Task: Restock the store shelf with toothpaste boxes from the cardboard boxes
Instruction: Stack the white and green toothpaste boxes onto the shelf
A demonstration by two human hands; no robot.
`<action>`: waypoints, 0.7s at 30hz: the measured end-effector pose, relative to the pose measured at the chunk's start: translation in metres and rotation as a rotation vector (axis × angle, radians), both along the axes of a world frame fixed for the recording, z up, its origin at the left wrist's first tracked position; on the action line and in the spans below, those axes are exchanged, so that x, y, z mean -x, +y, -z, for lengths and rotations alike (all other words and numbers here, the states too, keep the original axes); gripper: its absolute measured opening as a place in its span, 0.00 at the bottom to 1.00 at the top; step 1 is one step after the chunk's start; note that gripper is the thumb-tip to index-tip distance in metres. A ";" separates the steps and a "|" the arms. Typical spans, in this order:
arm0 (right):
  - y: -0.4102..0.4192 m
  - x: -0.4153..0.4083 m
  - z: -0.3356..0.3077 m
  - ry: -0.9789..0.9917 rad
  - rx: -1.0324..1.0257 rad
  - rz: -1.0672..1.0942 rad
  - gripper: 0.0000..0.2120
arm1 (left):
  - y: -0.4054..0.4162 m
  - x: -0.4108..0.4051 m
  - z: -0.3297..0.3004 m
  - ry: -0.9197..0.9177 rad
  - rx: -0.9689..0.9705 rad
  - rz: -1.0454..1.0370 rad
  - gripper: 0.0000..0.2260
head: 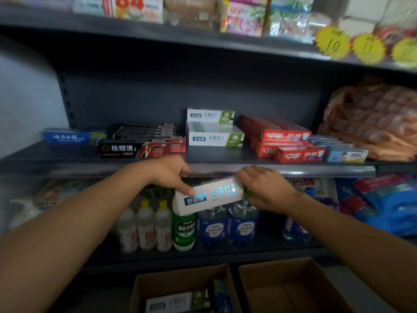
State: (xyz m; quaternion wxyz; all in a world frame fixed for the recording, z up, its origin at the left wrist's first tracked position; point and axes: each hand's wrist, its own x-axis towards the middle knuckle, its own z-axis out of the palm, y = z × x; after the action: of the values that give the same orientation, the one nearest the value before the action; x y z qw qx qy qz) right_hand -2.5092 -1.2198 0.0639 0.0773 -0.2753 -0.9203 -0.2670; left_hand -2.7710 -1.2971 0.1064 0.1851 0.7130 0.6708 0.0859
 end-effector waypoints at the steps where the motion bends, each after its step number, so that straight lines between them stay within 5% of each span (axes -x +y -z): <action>1: 0.001 -0.002 -0.007 0.027 -0.025 -0.011 0.28 | 0.001 -0.002 -0.006 -0.028 0.018 -0.007 0.33; 6: 0.015 -0.008 -0.023 0.121 -0.084 -0.031 0.27 | 0.012 -0.012 -0.021 -0.151 0.035 -0.046 0.16; 11: 0.038 -0.008 -0.036 0.129 -0.067 -0.011 0.28 | 0.031 -0.014 -0.029 -0.148 -0.107 -0.124 0.11; 21: 0.098 0.007 -0.079 0.201 0.069 0.129 0.36 | 0.089 -0.010 -0.056 -0.021 -0.357 -0.222 0.21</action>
State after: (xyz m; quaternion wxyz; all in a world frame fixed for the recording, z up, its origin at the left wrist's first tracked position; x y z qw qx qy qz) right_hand -2.5163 -1.1223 0.1431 0.1423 -0.3617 -0.8969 -0.2107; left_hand -2.7615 -1.2083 0.1626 0.0520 0.6553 0.7174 0.2307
